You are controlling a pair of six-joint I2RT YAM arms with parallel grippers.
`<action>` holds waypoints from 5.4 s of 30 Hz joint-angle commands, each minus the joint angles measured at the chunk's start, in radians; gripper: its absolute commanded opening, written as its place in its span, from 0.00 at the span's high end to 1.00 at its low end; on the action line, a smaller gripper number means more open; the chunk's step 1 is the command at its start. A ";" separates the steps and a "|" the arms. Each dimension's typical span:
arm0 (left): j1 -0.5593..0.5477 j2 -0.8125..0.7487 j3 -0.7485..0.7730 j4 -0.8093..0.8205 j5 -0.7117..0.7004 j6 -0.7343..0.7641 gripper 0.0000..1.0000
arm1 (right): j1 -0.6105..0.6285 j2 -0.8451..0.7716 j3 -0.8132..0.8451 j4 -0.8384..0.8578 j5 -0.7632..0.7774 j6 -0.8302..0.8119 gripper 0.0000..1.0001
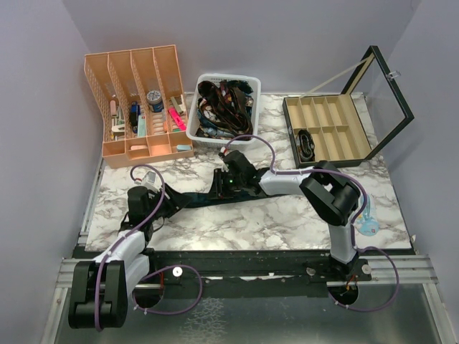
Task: Roll the ties
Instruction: Roll the tie at the center of the board.
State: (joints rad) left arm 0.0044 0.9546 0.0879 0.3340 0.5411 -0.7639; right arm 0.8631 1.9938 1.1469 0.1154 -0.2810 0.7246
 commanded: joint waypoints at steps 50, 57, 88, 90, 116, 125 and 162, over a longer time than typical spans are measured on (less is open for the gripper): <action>-0.533 0.103 0.479 -0.575 -0.763 0.159 1.00 | -0.091 -0.230 -0.108 -0.083 0.093 -0.114 0.67; -0.653 0.172 0.545 -0.600 -0.926 0.120 1.00 | -0.124 -0.282 -0.175 -0.074 0.097 -0.123 0.67; -0.927 0.608 0.885 -0.622 -1.099 0.139 1.00 | -0.293 -0.334 -0.356 -0.001 0.036 -0.062 0.72; -0.931 0.630 0.902 -0.620 -1.093 0.148 1.00 | -0.295 -0.313 -0.354 -0.004 0.031 -0.062 0.73; -0.983 0.849 1.061 -0.557 -0.977 0.185 0.90 | -0.324 -0.417 -0.426 0.022 0.057 -0.057 0.69; -0.983 0.877 1.083 -0.517 -0.952 0.188 0.84 | -0.325 -0.707 -0.500 -0.225 0.544 -0.002 0.59; -0.759 0.433 0.664 -0.168 -0.573 0.144 0.18 | -0.438 -0.532 -0.396 -0.088 -0.149 -0.169 0.31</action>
State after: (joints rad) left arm -0.8536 1.4200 0.8753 0.0597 -0.1867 -0.5884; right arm 0.4263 1.3876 0.6941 0.0143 -0.3294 0.5884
